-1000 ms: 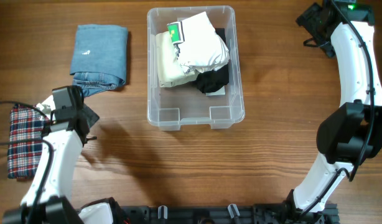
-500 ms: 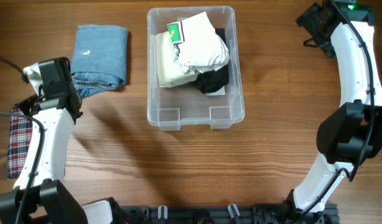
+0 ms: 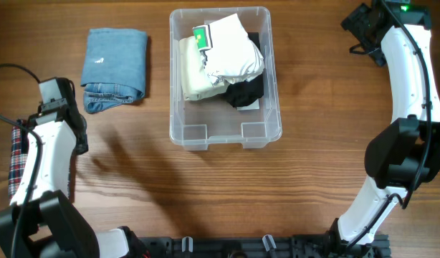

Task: Pack container
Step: 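Lower the left gripper onto the red plaid shirt and grasp it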

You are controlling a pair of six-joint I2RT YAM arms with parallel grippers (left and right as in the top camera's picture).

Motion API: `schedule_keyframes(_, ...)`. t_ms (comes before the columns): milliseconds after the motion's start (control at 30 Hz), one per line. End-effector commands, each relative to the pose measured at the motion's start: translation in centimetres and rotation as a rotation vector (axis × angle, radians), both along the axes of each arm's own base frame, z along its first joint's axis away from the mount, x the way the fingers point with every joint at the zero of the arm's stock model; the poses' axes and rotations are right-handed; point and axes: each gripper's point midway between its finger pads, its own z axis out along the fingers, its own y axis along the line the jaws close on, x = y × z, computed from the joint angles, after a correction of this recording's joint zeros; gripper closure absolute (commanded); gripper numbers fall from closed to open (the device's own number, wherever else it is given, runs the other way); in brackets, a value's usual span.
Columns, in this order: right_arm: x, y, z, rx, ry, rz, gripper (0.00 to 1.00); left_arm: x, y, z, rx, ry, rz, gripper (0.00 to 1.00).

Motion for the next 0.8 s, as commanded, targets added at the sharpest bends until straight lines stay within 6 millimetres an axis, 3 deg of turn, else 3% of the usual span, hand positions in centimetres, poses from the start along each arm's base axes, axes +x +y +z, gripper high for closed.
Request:
schedule_keyframes(0, 0.1, 0.2, -0.8, 0.011, 0.013, -0.004, 0.00, -0.4, 0.5, -1.9, -0.013, 0.096, -0.019, 0.00)
schedule_keyframes(133, 0.1, 0.2, -0.8, 0.011, 0.013, -0.003, 0.00, -0.2, 0.0, -4.5, -0.039, 0.198, -0.073, 0.00)
schedule_keyframes(300, 0.1, 0.2, -0.8, 0.011, 0.013, -0.004, 0.00, -0.4, 0.2, -6.0, -0.053, 0.234, -0.065, 0.01)
schedule_keyframes(633, 0.1, 0.2, -0.8, 0.011, 0.013, -0.004, 0.00, -2.5, 4.4, -5.8, -0.004, 0.211, 0.080, 0.00)
schedule_keyframes(767, 0.1, 0.2, -0.8, 0.011, 0.013, -0.004, 0.00, -2.9, 5.0, -6.4, -0.054, 0.169, 0.113, 0.00)
